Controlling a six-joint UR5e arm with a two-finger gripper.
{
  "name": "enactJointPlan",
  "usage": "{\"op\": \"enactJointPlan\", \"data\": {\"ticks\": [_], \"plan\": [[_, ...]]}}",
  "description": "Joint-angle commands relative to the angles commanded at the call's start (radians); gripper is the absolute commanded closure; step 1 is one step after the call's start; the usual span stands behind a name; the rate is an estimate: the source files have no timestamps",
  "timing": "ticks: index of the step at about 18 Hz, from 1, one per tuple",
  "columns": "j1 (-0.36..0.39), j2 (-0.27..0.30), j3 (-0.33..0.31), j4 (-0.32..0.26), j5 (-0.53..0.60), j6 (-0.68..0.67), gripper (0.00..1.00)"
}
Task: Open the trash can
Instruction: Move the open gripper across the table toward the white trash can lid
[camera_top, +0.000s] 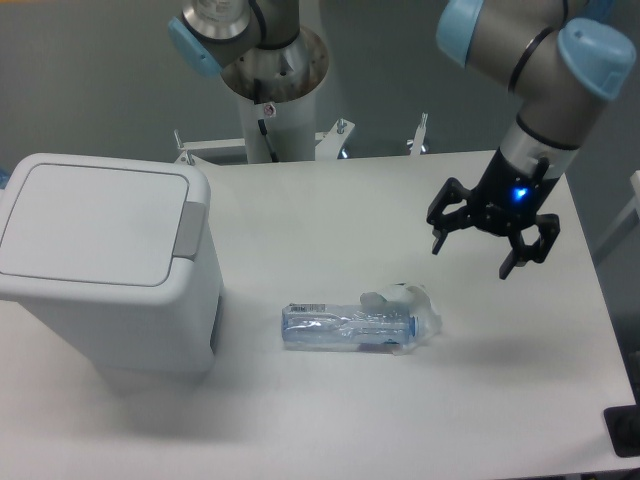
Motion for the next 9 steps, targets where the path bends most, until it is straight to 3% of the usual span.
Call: {"op": "enactJointPlan", "data": {"ticks": [5,9], "plan": [[-0.044,0.055,-0.02,-0.002,-0.051,-0.073,0.0],[-0.067,0.043,-0.057,0.0,-0.05,-0.135,0.0]]}}
